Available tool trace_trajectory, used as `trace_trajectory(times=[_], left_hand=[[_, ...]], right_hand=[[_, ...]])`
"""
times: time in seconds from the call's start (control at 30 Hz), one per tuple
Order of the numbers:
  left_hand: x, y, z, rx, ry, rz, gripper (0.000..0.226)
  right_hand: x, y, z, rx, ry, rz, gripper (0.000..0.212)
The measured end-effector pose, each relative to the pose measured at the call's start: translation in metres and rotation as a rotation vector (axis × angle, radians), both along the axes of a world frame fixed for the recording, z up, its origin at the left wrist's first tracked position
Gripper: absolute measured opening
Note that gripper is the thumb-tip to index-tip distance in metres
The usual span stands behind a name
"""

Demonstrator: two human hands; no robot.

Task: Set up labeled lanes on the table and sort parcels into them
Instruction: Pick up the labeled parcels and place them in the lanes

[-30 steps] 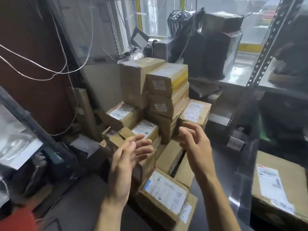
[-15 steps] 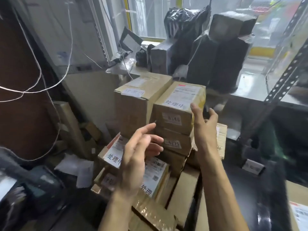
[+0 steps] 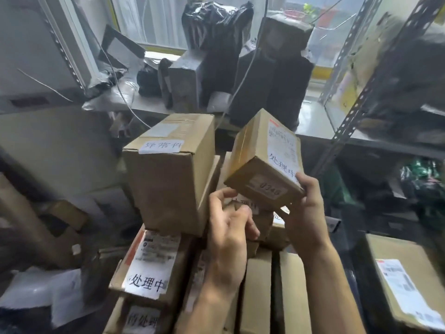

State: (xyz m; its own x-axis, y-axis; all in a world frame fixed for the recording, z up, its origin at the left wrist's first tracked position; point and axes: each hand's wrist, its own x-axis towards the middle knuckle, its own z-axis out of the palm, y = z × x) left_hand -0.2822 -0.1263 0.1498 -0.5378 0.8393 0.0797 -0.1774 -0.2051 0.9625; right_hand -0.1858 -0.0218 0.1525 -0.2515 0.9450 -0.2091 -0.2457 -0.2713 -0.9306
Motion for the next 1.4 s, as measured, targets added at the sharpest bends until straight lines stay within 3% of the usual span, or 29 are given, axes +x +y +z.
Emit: trace_trajectory(times=[0.13, 0.23, 0.3, 0.37, 0.47, 0.67, 0.8, 1.0, 1.13, 1.27, 1.33, 1.4], left_hand=[[0.005, 0.009, -0.005, -0.059, -0.023, -0.1, 0.056], [0.005, 0.019, -0.009, -0.1, 0.068, -0.06, 0.048], [-0.002, 0.022, -0.011, -0.094, 0.157, 0.131, 0.041], [-0.01, 0.027, -0.009, -0.106, 0.194, 0.224, 0.057], [-0.021, 0.035, -0.002, -0.178, 0.233, 0.175, 0.083], [-0.016, 0.045, 0.008, -0.167, 0.173, 0.119, 0.075], [-0.013, 0.049, 0.01, -0.201, 0.172, 0.058, 0.083], [-0.005, 0.051, 0.006, -0.187, 0.182, 0.048, 0.08], [-0.005, 0.047, 0.004, -0.116, 0.17, 0.055, 0.051], [-0.004, 0.037, 0.012, -0.032, 0.11, 0.101, 0.025], [-0.003, 0.036, 0.013, -0.011, 0.096, 0.078, 0.027], [0.001, 0.036, 0.012, -0.042, 0.101, -0.041, 0.044]], right_hand=[[0.004, -0.007, -0.005, 0.02, -0.001, -0.008, 0.046], [-0.003, -0.011, -0.003, 0.068, -0.088, 0.002, 0.048], [-0.009, -0.012, -0.003, 0.074, -0.178, 0.024, 0.07], [-0.013, -0.011, -0.006, 0.066, -0.251, 0.044, 0.087], [-0.014, -0.011, -0.008, 0.007, -0.26, -0.005, 0.082], [-0.022, 0.017, 0.014, 0.06, -0.271, -0.141, 0.111], [-0.037, 0.036, 0.018, -0.012, -0.263, -0.088, 0.124], [-0.044, 0.041, 0.011, 0.019, -0.107, -0.206, 0.1], [-0.025, 0.041, 0.008, 0.076, -0.037, -0.305, 0.094], [0.019, 0.024, 0.009, 0.18, 0.074, -0.207, 0.058], [0.048, 0.012, 0.011, 0.217, 0.089, -0.126, 0.053], [0.076, -0.003, 0.013, 0.242, 0.096, -0.099, 0.054]])
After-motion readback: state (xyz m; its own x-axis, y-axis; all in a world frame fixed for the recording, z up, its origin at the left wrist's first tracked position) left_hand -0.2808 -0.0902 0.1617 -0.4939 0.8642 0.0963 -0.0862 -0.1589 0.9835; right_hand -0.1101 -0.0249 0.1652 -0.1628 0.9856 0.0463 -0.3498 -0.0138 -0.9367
